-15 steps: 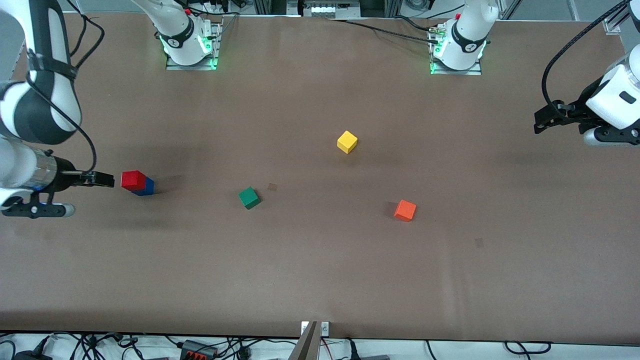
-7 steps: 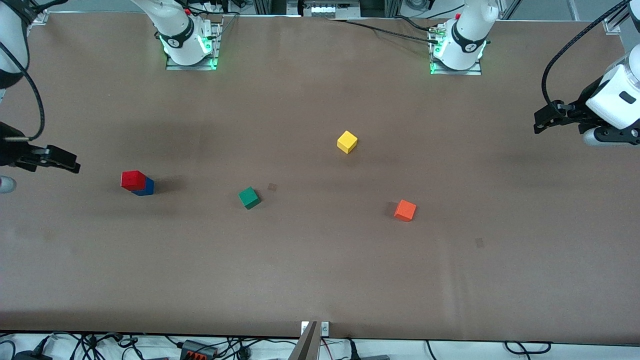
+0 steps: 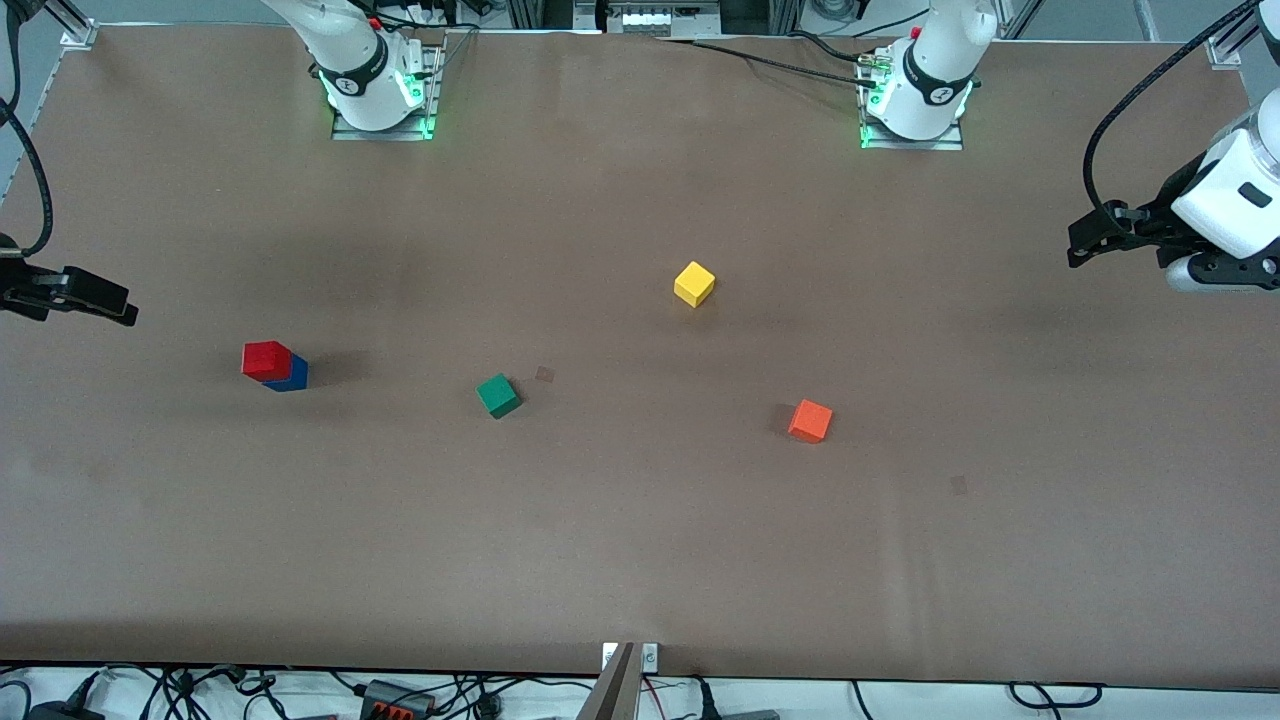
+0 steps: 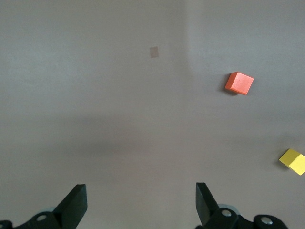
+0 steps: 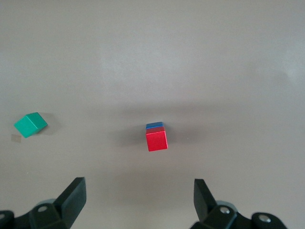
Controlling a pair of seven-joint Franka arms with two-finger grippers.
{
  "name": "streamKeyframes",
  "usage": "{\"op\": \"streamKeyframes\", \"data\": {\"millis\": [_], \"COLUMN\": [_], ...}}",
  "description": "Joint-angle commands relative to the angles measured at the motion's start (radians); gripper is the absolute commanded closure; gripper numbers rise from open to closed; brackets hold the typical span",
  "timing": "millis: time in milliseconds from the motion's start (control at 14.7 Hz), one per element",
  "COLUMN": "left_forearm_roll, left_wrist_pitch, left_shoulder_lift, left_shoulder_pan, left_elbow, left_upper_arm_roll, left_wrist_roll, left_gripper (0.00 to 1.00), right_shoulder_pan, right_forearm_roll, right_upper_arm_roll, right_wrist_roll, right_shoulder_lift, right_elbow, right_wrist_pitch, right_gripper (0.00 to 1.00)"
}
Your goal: Pass red block to right arm, stack on blue
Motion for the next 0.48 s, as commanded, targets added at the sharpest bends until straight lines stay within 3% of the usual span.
{"op": "streamKeyframes", "data": {"millis": [0,273,409], "left_forearm_roll": [-0.007,-0.007,-0.007], "left_wrist_pitch": [-0.010,-0.010,-0.010], "left_shoulder_lift": [-0.022,-0.022,-0.022], "left_shoulder_pan": [0.003,0.003,0.003], "left_elbow": [-0.010,-0.010,-0.010], "left_upper_arm_roll": [-0.004,-0.005,-0.004], "left_wrist_roll": [-0.009,-0.009,-0.009], "left_gripper": [0.00,0.00,0.00], "right_shoulder_pan": [-0.004,-0.004,-0.001], "right_forearm_roll": [0.000,-0.002,-0.006], "right_upper_arm_roll": [0.004,0.007,0.010], "right_wrist_roll": [0.019,0.020,0.020], "right_shoulder_lift": [-0.059,-0.118,-0.200], "right_elbow": [-0.047,-0.126,-0.257], "right_wrist_pitch": [-0.005,0.015,0.076], "right_gripper": [0.00,0.00,0.00]}}
